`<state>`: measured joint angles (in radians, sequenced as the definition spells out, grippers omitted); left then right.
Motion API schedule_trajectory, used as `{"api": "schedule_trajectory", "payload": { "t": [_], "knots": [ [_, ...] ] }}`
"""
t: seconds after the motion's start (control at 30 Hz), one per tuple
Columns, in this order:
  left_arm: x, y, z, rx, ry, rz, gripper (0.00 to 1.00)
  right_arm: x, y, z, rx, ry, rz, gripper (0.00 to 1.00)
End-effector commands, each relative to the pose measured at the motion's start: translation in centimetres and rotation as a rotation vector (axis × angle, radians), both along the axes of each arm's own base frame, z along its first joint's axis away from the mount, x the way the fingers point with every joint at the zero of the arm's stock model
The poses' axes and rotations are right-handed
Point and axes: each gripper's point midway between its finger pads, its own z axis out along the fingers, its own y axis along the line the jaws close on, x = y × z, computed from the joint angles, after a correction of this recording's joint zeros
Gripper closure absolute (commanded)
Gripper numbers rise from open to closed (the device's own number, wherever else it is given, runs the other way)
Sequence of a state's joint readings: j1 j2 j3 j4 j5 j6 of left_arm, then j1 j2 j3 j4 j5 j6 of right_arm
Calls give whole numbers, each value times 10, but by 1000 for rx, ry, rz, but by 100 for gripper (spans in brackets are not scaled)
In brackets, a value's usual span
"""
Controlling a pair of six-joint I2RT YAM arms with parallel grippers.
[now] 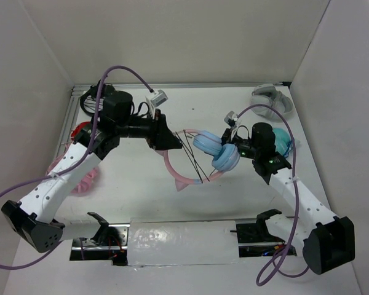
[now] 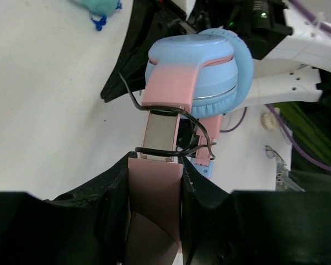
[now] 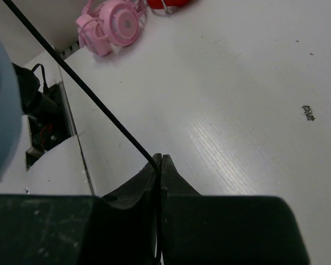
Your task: Wrap the headphones
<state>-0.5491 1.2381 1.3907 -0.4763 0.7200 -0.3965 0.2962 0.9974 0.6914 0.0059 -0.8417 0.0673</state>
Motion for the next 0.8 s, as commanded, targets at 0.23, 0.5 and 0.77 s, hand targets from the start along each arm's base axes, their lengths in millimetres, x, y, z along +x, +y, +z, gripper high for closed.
{"api": "schedule_trajectory", "payload": {
  "t": [0.23, 0.5, 0.77],
  "knots": [
    [-39, 5, 90, -289, -275, -344, 100, 8, 23, 29, 62, -33, 73, 88],
    [-50, -1, 104, -306, -281, -376, 100, 21, 50, 53, 104, -35, 109, 90],
    [-4, 8, 131, -338, -303, 32, 100, 10, 55, 45, 262, 172, -50, 81]
  ]
}}
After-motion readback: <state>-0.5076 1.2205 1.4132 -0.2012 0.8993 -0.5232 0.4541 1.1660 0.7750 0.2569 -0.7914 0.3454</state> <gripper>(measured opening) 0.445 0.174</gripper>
